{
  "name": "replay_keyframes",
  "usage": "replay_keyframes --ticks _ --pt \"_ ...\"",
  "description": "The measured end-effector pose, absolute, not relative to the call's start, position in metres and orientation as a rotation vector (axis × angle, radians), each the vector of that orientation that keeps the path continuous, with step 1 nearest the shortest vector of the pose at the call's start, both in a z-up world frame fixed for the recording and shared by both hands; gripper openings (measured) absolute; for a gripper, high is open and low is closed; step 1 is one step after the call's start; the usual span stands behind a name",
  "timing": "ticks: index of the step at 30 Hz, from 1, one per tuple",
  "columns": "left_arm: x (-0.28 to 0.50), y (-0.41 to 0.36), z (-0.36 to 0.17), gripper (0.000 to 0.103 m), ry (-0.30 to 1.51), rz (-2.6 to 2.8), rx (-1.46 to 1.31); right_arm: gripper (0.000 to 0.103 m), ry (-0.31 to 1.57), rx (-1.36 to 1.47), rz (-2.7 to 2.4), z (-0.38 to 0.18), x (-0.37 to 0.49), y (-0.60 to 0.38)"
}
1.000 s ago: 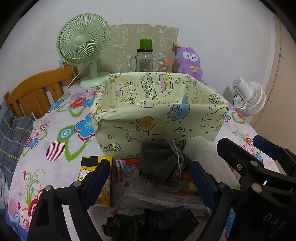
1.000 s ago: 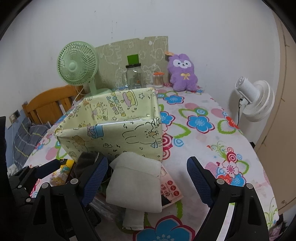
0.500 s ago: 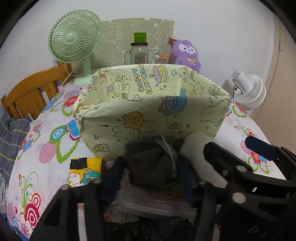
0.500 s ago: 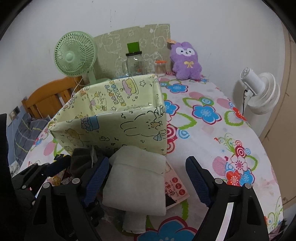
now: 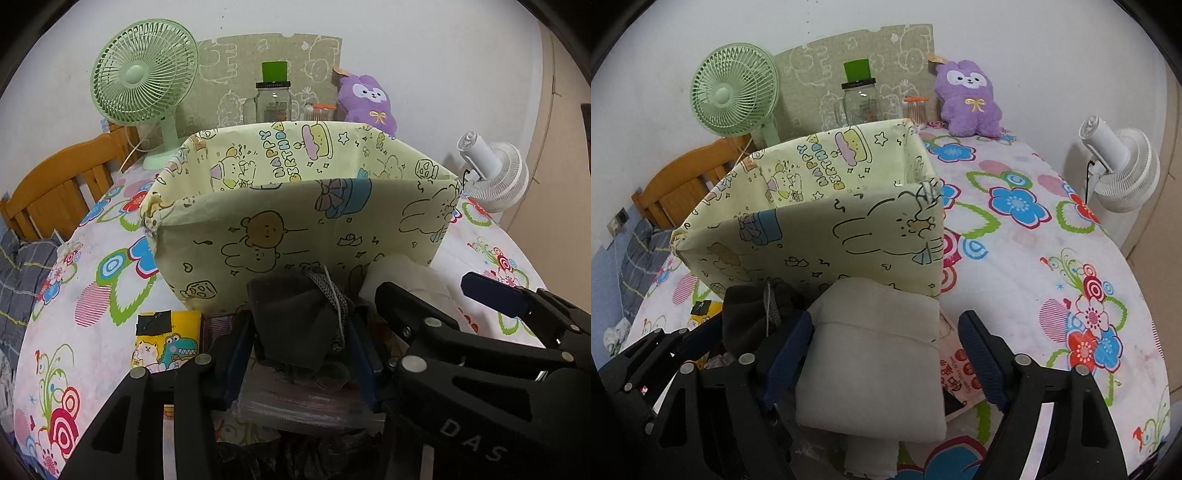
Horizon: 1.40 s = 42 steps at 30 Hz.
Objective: Organize soft objects
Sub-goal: 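Lower the left tool onto the grey sock while the right tool lowers onto the white towel, then grasp the grey sock with the left tool while the right tool grasps the white towel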
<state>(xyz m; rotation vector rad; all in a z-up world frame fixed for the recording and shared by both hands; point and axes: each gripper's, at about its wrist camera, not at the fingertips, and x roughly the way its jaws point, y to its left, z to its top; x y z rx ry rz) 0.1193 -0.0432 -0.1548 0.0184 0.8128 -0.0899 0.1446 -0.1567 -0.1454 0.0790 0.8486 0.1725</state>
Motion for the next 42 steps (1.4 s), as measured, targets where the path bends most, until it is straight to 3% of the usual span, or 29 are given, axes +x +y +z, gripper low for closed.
replay_keyframes --ticks 3,11,20,42 --pt "0.120 -0.044 -0.157 0.049 0.823 -0.090 0.022 0.078 0.863 0.089 0.172 -0.149 0.146 -0.155" --pt "0.120 -0.045 -0.159 0.046 0.831 -0.096 0.022 0.051 0.872 0.085 0.202 -0.149 0.144 -0.146" --pt "0.114 -0.046 -0.151 0.044 0.815 -0.102 0.009 0.031 0.858 0.078 0.214 -0.141 0.137 -0.144" --pt "0.077 -0.046 -0.093 0.043 0.667 -0.087 -0.002 0.028 0.712 0.072 0.204 -0.078 0.099 -0.147"
